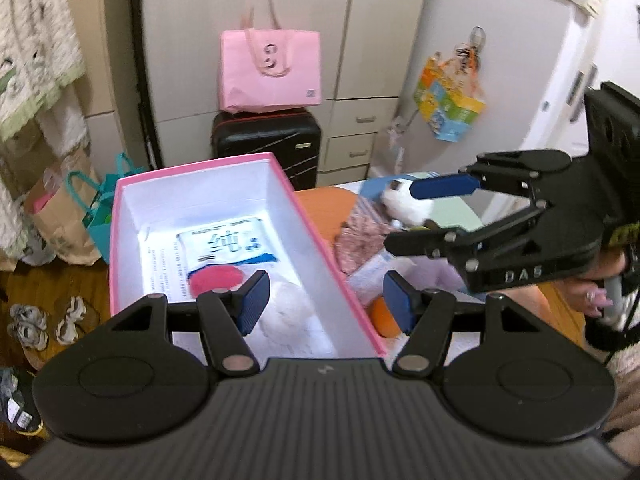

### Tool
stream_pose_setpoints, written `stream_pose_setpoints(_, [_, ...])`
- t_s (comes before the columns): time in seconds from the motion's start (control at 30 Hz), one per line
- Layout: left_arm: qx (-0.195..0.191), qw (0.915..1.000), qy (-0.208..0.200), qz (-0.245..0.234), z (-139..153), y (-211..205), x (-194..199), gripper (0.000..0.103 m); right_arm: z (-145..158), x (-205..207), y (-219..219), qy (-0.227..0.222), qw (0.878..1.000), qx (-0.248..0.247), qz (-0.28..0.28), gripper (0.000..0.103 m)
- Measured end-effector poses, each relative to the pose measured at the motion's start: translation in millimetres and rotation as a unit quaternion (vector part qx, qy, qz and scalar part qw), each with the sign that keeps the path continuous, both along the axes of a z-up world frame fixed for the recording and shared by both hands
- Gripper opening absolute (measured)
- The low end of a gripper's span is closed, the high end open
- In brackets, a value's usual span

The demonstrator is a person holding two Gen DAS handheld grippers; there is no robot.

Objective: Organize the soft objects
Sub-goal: 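Move both tools back toward the remaining items on the table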

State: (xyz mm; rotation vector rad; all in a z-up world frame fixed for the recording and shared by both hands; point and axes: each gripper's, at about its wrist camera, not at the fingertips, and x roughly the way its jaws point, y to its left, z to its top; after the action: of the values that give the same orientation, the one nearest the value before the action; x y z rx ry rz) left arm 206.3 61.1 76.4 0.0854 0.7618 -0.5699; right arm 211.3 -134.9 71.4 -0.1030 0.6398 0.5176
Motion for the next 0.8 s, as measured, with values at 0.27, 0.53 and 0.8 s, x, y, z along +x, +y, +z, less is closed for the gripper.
stream_pose_setpoints(0.27, [0.014,0.9985,-0.025,-0.048,8.2,-35.2,-47.4,0.062,10.1,-44.4,-43.9,-0.048,0.999,0.02,-0.003,0.068])
stream_pose_setpoints(0.53, [0.031,0.9951,-0.019,-0.092,-6.4,-73.6,-71.9,0.062,10.8,-74.9,-83.2,-0.075,0.997,0.026,-0.023,0.071])
stream_pose_setpoints(0.8, [0.05,0.992,-0.007,-0.115,-34.2,-108.8,-79.8,0.062,-7.7,-86.8,-115.0,-0.06,0.996,0.047,-0.044,0.077])
